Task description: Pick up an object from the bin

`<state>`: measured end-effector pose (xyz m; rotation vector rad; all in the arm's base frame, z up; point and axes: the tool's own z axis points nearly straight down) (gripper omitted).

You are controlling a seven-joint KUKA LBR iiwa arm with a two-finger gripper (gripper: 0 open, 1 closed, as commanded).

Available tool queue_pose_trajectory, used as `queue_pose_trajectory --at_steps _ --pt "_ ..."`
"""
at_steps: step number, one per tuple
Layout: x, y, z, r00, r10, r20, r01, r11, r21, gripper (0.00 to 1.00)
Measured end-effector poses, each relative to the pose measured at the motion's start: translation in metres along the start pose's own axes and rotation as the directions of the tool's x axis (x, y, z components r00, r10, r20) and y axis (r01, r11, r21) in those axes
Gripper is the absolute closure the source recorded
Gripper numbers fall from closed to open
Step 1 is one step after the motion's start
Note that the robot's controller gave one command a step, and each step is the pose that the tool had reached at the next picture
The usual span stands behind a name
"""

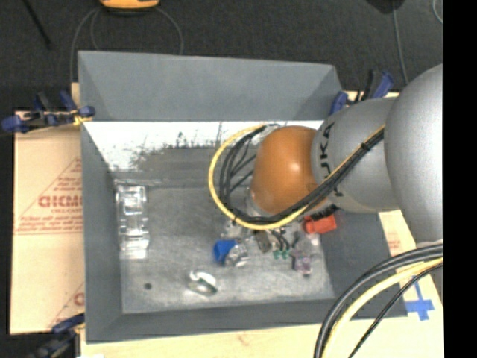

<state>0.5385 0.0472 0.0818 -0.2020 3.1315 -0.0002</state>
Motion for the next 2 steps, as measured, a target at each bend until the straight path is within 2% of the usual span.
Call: queue_pose_trajectory --at_steps 2 --pt "-0.005 -0.003 -0.104 1.000 0.013 0.006 -0.013 1.000 0.003 1.00"
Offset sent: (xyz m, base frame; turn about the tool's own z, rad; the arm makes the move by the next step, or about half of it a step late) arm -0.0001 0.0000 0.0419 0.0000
